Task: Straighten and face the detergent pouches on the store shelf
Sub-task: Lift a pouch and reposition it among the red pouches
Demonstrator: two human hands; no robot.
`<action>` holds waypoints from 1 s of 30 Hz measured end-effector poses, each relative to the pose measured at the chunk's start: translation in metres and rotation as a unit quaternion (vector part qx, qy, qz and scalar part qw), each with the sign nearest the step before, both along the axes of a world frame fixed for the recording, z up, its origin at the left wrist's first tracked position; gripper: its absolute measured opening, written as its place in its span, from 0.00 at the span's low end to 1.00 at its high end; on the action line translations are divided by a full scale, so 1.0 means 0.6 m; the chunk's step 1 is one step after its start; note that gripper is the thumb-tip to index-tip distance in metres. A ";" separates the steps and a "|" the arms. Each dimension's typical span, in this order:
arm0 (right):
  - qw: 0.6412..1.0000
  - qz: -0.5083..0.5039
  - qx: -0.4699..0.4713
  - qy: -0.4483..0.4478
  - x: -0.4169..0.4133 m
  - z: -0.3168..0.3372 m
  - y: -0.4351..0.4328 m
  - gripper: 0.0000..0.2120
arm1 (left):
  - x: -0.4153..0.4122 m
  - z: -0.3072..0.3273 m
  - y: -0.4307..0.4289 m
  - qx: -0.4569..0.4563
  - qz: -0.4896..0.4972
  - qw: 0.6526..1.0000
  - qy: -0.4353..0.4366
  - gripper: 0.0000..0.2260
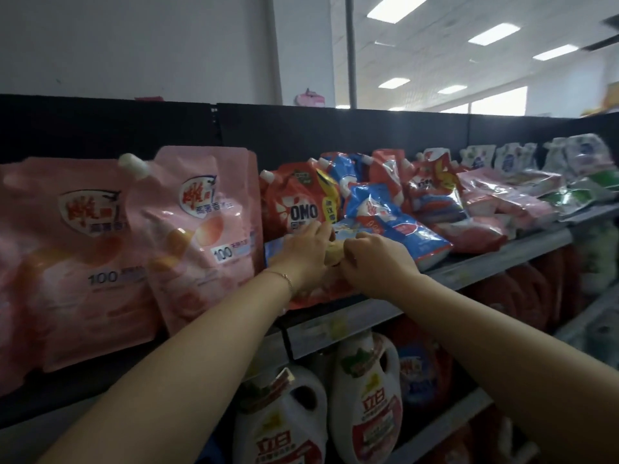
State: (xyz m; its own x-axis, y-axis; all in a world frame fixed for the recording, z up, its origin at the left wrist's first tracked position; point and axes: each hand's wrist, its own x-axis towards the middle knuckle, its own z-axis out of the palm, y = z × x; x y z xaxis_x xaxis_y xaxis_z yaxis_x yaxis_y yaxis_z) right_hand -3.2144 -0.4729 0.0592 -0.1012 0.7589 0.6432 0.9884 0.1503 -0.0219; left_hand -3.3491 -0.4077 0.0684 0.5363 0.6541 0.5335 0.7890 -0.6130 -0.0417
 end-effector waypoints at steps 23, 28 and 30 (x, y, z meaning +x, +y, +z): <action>0.950 0.283 -0.040 -0.129 0.034 0.004 0.084 0.18 | 0.004 0.079 0.101 0.048 -0.032 0.851 -0.523 0.10; 0.932 0.287 -0.057 -0.215 -0.042 -0.011 0.086 0.24 | -0.025 0.083 0.087 0.085 0.005 0.794 -0.602 0.15; 0.923 0.307 -0.076 -0.219 -0.050 -0.015 0.087 0.25 | -0.040 0.081 0.087 0.098 0.035 0.776 -0.623 0.15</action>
